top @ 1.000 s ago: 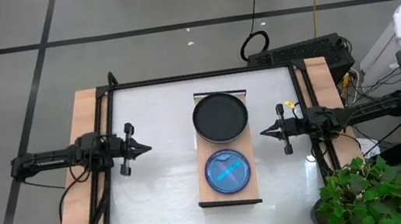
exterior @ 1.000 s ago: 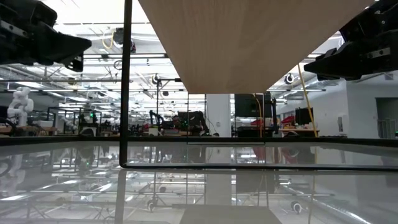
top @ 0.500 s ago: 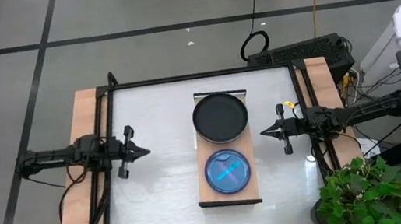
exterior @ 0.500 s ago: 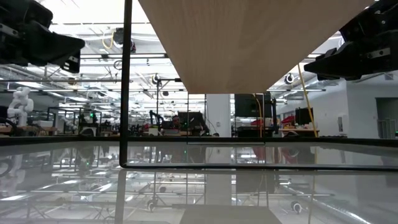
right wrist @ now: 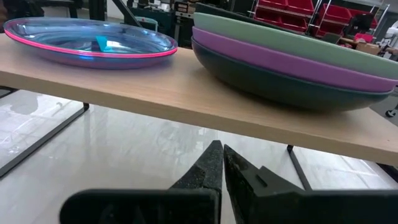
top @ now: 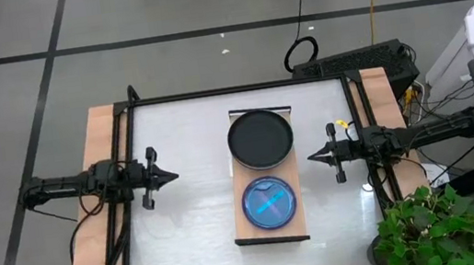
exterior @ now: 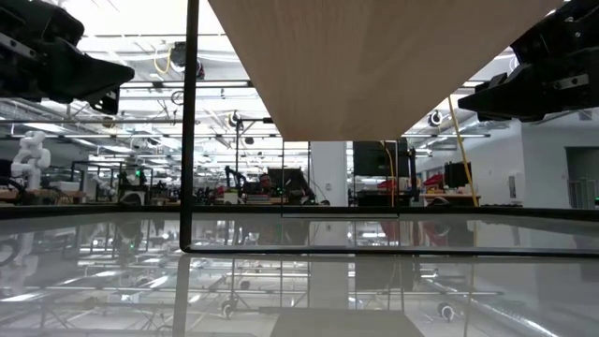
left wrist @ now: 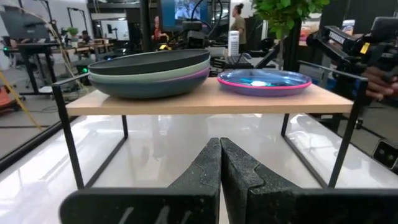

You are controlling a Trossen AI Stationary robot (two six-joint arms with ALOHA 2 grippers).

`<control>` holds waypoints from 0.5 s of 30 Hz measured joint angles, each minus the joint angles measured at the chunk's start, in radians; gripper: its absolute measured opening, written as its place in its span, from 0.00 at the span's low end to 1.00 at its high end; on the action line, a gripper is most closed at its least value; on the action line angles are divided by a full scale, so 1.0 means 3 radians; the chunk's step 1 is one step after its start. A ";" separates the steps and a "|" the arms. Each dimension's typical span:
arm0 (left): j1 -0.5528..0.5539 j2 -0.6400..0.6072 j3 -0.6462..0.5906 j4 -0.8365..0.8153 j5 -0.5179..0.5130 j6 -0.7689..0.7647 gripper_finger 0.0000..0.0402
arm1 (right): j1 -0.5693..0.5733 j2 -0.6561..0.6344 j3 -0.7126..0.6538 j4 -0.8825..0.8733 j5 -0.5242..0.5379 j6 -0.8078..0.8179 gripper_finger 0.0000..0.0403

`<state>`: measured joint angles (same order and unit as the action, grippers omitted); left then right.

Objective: Place and stack plates onto a shelf
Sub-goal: Return to Home Position

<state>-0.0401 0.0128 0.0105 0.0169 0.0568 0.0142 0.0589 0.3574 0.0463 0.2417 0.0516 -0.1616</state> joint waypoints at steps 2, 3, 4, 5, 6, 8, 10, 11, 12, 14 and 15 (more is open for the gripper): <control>-0.0012 0.0000 0.0000 -0.0005 -0.0033 0.0047 0.01 | 0.0000 0.0000 0.0000 -0.0001 -0.0001 0.0000 0.00; -0.0012 0.0000 0.0000 -0.0005 -0.0038 0.0069 0.01 | 0.0000 0.0001 -0.0001 -0.0001 -0.0001 0.0000 0.00; -0.0012 0.0000 0.0000 -0.0005 -0.0044 0.0084 0.01 | 0.0000 0.0000 -0.0001 0.0000 -0.0001 0.0002 0.00; -0.0012 0.0000 0.0000 -0.0005 -0.0044 0.0092 0.01 | 0.0000 0.0000 -0.0001 0.0000 -0.0001 0.0010 0.00; -0.0012 0.0000 0.0000 -0.0005 -0.0045 0.0092 0.01 | 0.0000 0.0000 -0.0001 0.0000 -0.0002 0.0010 0.00; -0.0012 0.0012 0.0000 -0.0005 -0.0045 0.0091 0.01 | 0.0000 0.0000 -0.0001 0.0000 -0.0002 0.0010 0.00; -0.0012 0.0041 0.0000 -0.0006 -0.0045 0.0093 0.01 | 0.0000 -0.0009 0.0000 0.0002 -0.0003 0.0000 0.00; -0.0012 0.0064 0.0000 -0.0006 -0.0045 0.0091 0.01 | 0.0000 -0.0013 -0.0001 0.0003 -0.0002 -0.0011 0.00; -0.0012 0.0093 0.0001 -0.0005 -0.0045 0.0088 0.01 | 0.0000 -0.0024 -0.0001 0.0003 -0.0002 -0.0018 0.00; -0.0012 0.0153 0.0001 -0.0007 -0.0045 0.0088 0.01 | 0.0000 -0.0052 -0.0001 0.0004 0.0000 -0.0011 0.00; -0.0012 0.0186 0.0001 -0.0007 -0.0045 0.0096 0.01 | 0.0000 -0.0071 -0.0001 0.0003 0.0002 0.0000 0.00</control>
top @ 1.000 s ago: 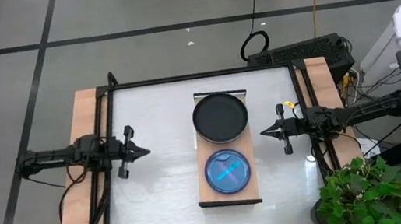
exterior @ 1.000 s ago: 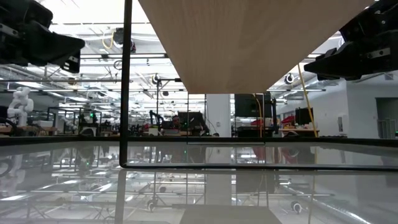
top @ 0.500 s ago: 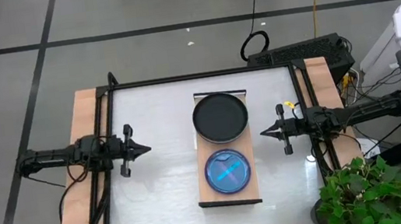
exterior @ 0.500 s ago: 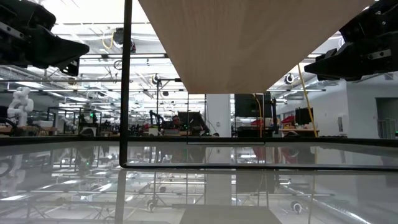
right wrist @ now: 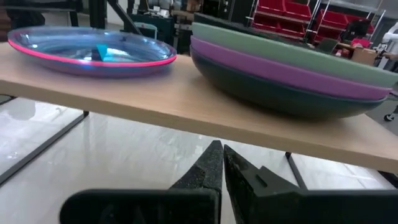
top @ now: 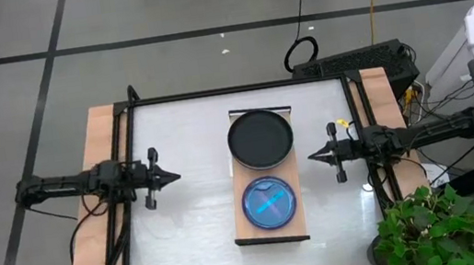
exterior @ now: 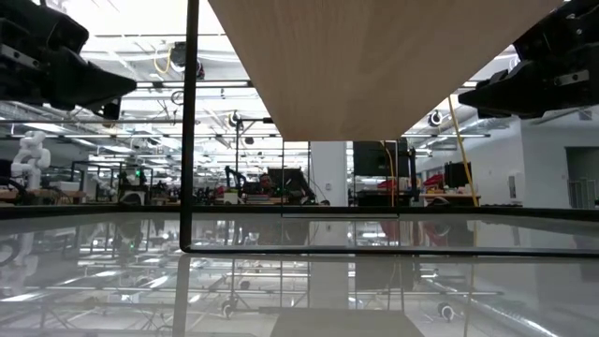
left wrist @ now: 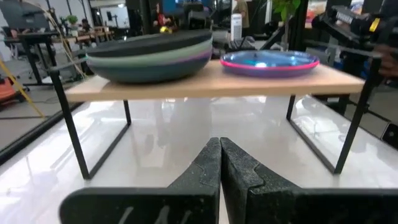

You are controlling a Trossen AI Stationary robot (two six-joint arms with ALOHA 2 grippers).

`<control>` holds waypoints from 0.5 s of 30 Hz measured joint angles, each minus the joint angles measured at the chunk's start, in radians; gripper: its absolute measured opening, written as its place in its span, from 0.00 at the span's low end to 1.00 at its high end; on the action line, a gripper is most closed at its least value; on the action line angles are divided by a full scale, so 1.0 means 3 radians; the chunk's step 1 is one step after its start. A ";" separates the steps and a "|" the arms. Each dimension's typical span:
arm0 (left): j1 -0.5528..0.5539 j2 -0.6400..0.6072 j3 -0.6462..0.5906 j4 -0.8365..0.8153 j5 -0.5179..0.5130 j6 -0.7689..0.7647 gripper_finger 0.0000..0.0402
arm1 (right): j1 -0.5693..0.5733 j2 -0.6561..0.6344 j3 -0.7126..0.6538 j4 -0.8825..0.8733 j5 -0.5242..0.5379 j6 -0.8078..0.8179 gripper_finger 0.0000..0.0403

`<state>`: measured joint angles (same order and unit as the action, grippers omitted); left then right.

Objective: Place and stack plates onto a shelf
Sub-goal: Return to Home Position

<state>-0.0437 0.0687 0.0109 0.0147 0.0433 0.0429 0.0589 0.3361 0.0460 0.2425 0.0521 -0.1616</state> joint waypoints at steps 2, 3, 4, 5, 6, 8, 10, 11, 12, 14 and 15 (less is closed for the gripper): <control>0.0000 0.0066 0.0000 0.0000 0.0000 0.0006 0.01 | 0.0000 -0.0062 0.0000 -0.0003 -0.0001 -0.0005 0.00; 0.0000 0.0097 0.0000 0.0000 0.0000 0.0005 0.01 | 0.0000 -0.0093 0.0000 -0.0003 -0.0001 -0.0012 0.00; 0.0000 0.0126 0.0000 0.0000 0.0000 0.0003 0.01 | 0.0000 -0.0129 0.0000 -0.0002 -0.0001 -0.0015 0.00; 0.0000 0.0149 0.0000 0.0000 0.0000 -0.0001 0.01 | 0.0000 -0.0162 0.0000 -0.0006 -0.0001 -0.0028 0.00; 0.0000 0.0170 0.0000 0.0000 0.0000 -0.0002 0.01 | 0.0000 -0.0194 0.0000 -0.0034 0.0008 -0.0039 0.00; 0.0000 0.0190 0.0000 0.0000 0.0000 -0.0007 0.01 | 0.0000 -0.0270 0.0000 -0.0120 0.0062 -0.0055 0.00; 0.0000 0.0191 0.0000 0.0016 -0.0001 -0.0086 0.01 | 0.0000 -0.0349 0.0000 -0.0262 0.0155 -0.0076 0.00; 0.0000 0.0191 0.0000 0.0029 -0.0001 -0.0151 0.01 | -0.0001 -0.0385 0.0000 -0.0339 0.0188 -0.0084 0.00; 0.0000 0.0191 0.0000 0.0051 -0.0002 -0.0211 0.01 | -0.0001 -0.0419 0.0000 -0.0416 0.0216 -0.0088 0.00; 0.0000 0.0192 0.0000 0.0124 -0.0049 -0.0204 0.01 | -0.0001 -0.0470 0.0000 -0.0455 0.0259 -0.0085 0.00; 0.0000 0.0192 0.0000 0.0165 -0.0108 -0.0170 0.01 | -0.0001 -0.0493 0.0000 -0.0472 0.0258 -0.0076 0.00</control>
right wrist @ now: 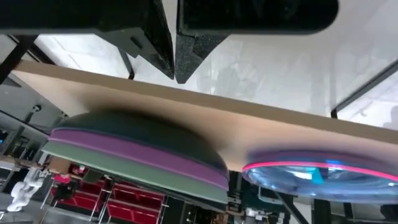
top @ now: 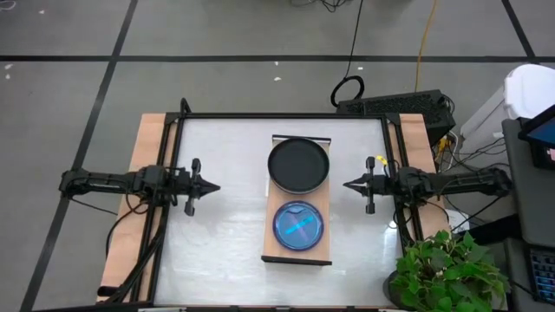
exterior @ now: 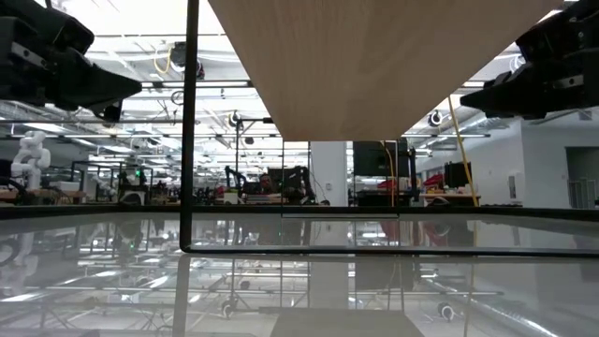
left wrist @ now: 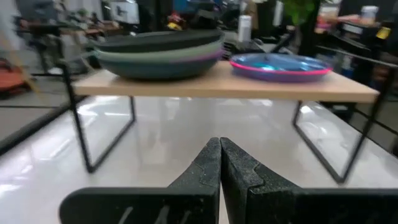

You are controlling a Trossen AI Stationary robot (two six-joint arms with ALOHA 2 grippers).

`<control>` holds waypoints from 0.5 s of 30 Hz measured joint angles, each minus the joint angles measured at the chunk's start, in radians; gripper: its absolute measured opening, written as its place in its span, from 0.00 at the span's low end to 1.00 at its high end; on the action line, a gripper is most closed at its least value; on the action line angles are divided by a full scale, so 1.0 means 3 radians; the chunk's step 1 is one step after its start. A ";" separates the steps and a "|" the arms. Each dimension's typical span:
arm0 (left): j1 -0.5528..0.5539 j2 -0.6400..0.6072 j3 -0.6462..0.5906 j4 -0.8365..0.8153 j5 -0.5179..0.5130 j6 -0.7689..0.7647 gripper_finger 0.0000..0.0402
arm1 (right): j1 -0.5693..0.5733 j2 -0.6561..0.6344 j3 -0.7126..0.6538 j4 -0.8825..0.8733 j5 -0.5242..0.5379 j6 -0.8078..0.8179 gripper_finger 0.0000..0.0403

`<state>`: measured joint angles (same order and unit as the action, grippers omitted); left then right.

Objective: Place and stack plates onto a shelf
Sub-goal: Return to Home Position

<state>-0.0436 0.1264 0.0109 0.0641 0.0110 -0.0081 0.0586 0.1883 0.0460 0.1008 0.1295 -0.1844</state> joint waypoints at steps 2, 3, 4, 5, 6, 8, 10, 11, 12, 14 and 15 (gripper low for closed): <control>0.0002 -0.0001 0.0000 0.0038 -0.0057 -0.0014 0.01 | 0.0000 -0.0034 0.0000 -0.0017 -0.0002 -0.0008 0.00; 0.0004 -0.0001 0.0000 0.0047 -0.0058 -0.0046 0.01 | 0.0000 -0.0052 0.0000 -0.0044 -0.0003 -0.0030 0.00; 0.0003 -0.0001 0.0000 0.0059 -0.0043 -0.0065 0.01 | 0.0000 -0.0071 0.0000 -0.0048 0.0000 -0.0047 0.00; -0.0003 -0.0003 0.0000 0.0061 -0.0006 -0.0086 0.01 | 0.0000 -0.0088 0.0000 -0.0054 0.0000 -0.0060 0.00; -0.0015 -0.0007 0.0000 0.0060 0.0056 -0.0103 0.01 | 0.0000 -0.0114 0.0000 -0.0083 0.0000 -0.0082 0.00; -0.0041 -0.0022 0.0000 0.0092 0.0136 -0.0142 0.01 | 0.0000 -0.0152 0.0000 -0.0141 -0.0002 -0.0106 0.00; -0.0064 -0.0049 0.0000 0.0167 0.0134 -0.0155 0.01 | 0.0000 -0.0198 0.0000 -0.0146 0.0003 -0.0139 0.00; -0.0081 -0.0065 0.0000 0.0196 0.0132 -0.0126 0.01 | 0.0000 -0.0223 0.0000 -0.0145 0.0004 -0.0157 0.00; -0.0085 -0.0093 0.0000 0.0209 0.0135 -0.0090 0.01 | 0.0000 -0.0250 0.0000 -0.0148 0.0005 -0.0174 0.00; -0.0087 -0.0170 0.0000 0.0211 0.0135 -0.0040 0.01 | 0.0000 -0.0329 0.0000 -0.0171 0.0012 -0.0199 0.00; -0.0083 -0.0215 0.0000 0.0201 0.0134 -0.0023 0.01 | 0.0000 -0.0374 0.0000 -0.0202 0.0043 -0.0198 0.00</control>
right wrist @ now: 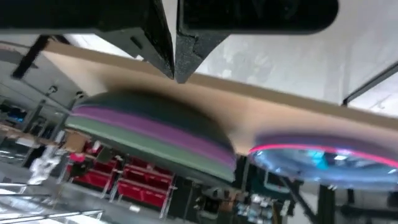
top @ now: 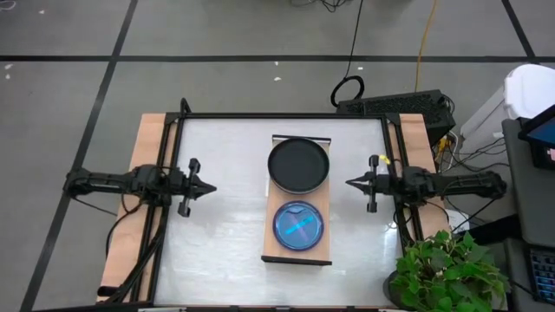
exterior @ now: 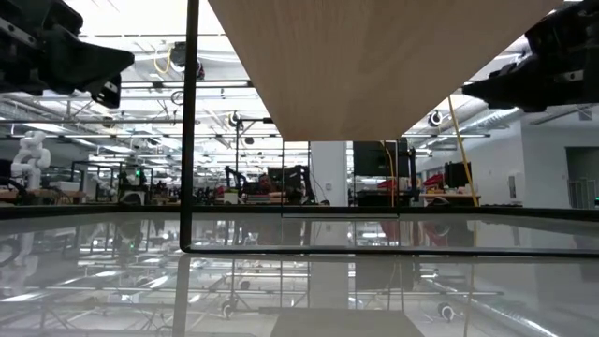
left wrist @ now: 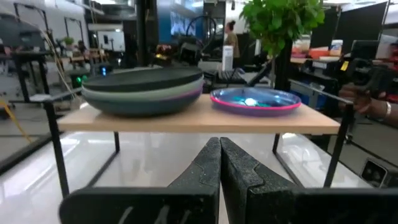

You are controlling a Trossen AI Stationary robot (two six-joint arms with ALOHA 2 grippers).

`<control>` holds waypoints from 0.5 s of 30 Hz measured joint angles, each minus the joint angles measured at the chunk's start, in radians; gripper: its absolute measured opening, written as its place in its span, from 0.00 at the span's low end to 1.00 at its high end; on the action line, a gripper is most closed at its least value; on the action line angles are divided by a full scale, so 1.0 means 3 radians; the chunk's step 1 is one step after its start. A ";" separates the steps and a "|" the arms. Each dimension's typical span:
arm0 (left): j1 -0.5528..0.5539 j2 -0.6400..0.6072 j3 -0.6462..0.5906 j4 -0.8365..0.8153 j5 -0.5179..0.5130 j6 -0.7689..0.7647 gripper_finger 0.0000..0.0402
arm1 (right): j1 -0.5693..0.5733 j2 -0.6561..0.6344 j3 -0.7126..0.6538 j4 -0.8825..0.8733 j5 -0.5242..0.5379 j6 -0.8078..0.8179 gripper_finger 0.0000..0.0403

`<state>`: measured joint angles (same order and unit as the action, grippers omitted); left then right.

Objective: Place and stack plates onto a shelf
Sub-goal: Return to Home Position

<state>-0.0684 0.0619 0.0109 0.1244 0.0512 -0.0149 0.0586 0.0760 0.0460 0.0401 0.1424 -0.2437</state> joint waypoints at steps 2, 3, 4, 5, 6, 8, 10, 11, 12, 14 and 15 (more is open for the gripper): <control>0.0005 -0.0095 0.0000 -0.0084 -0.0006 0.0021 0.01 | -0.0001 -0.0088 0.0000 -0.0071 0.0050 0.0031 0.00; 0.0009 -0.0143 0.0000 -0.0130 -0.0016 0.0020 0.01 | -0.0001 -0.0133 0.0000 -0.0087 0.0042 0.0036 0.00; 0.0013 -0.0190 0.0000 -0.0164 -0.0026 0.0020 0.01 | -0.0001 -0.0174 0.0000 -0.0091 0.0035 0.0052 0.00; 0.0015 -0.0203 0.0000 -0.0165 -0.0039 0.0022 0.01 | 0.0000 -0.0208 -0.0001 -0.0099 0.0035 0.0074 0.00; 0.0015 -0.0194 0.0001 -0.0159 -0.0056 0.0033 0.01 | 0.0000 -0.0236 -0.0001 -0.0114 0.0034 0.0090 0.00; 0.0015 -0.0194 0.0000 -0.0157 -0.0061 0.0041 0.01 | 0.0000 -0.0251 -0.0001 -0.0136 0.0033 0.0108 0.00; 0.0015 -0.0195 0.0000 -0.0150 -0.0076 0.0046 0.01 | 0.0000 -0.0247 -0.0001 -0.0161 0.0023 0.0119 0.00; 0.0015 -0.0195 0.0000 -0.0155 -0.0078 0.0044 0.01 | 0.0000 -0.0247 -0.0001 -0.0169 0.0018 0.0129 0.00; 0.0015 -0.0195 0.0000 -0.0158 -0.0078 0.0044 0.01 | 0.0000 -0.0247 -0.0001 -0.0177 0.0018 0.0142 0.00; 0.0015 -0.0195 0.0000 -0.0163 -0.0078 0.0043 0.01 | 0.0000 -0.0245 -0.0018 -0.0185 0.0012 0.0148 0.00; 0.0015 -0.0195 0.0000 -0.0165 -0.0080 0.0043 0.01 | 0.0000 -0.0245 -0.0023 -0.0181 0.0012 0.0147 0.00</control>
<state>-0.0639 0.0032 0.0109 0.0749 0.0273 -0.0021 0.0586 0.0025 0.0391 -0.0143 0.1459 -0.1997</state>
